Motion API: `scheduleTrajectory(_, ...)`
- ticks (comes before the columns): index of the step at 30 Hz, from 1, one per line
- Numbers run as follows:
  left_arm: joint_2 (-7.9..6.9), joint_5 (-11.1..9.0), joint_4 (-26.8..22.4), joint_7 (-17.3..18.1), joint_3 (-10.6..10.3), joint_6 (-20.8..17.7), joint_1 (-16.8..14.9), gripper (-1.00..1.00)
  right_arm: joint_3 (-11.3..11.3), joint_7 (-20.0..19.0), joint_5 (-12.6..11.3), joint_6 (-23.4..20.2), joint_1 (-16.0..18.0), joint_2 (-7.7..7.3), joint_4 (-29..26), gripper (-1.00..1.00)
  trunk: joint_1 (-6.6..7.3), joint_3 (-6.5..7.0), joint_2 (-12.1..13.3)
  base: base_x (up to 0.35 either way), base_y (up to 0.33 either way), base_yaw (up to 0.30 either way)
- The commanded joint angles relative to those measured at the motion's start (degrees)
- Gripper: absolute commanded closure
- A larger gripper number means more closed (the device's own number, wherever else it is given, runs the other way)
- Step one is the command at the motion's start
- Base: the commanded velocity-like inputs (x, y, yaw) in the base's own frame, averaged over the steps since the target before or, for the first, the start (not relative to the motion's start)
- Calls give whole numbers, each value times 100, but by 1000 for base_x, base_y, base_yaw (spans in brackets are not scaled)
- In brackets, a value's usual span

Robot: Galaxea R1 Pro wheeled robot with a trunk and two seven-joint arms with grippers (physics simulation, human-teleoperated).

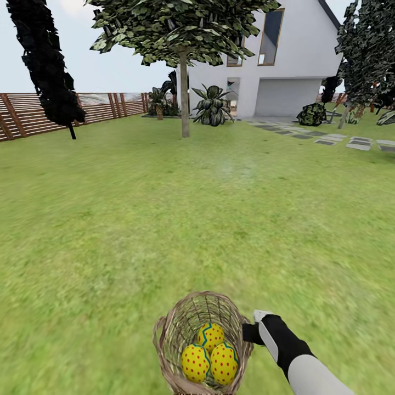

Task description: Take the three Easter eggs out of the wicker basket on the lawn in the garden, then place them on the lawn next to a single tree (choose any tree) so that all three eggs are next to the same tree and none are left in the basket.

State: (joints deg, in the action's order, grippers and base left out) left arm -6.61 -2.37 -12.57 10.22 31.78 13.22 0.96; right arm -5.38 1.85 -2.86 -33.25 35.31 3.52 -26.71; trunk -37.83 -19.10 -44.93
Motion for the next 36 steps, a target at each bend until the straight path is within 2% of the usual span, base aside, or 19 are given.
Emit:
scheduleTrajectory(1,34,-26,1,48,31,-2,0,-100,-30,9,-63,7,2,15,-15,100,-3,-6,-5,245,80,0)
scheduleTrajectory(2,67,-26,5,45,30,-3,0,-100,-32,-24,-85,38,2,20,-21,100,-3,-6,-5,273,94,0)
scheduleTrajectory(3,90,-26,7,44,30,-3,-1,-100,-32,-47,-293,709,2,22,-24,100,-3,-6,-5,285,99,0)
scheduleTrajectory(23,99,-26,9,33,30,5,-1,-100,-33,-93,-294,759,2,26,-28,100,-3,-6,-5,303,38,0)
scheduleTrajectory(28,99,-26,9,33,30,5,-4,-100,-30,-379,-294,759,2,26,-35,100,-3,-6,-5,280,0,0)
scheduleTrajectory(36,99,-26,9,33,30,5,-4,-100,-25,-439,-294,759,2,26,-37,100,-3,-6,-5,268,0,0)
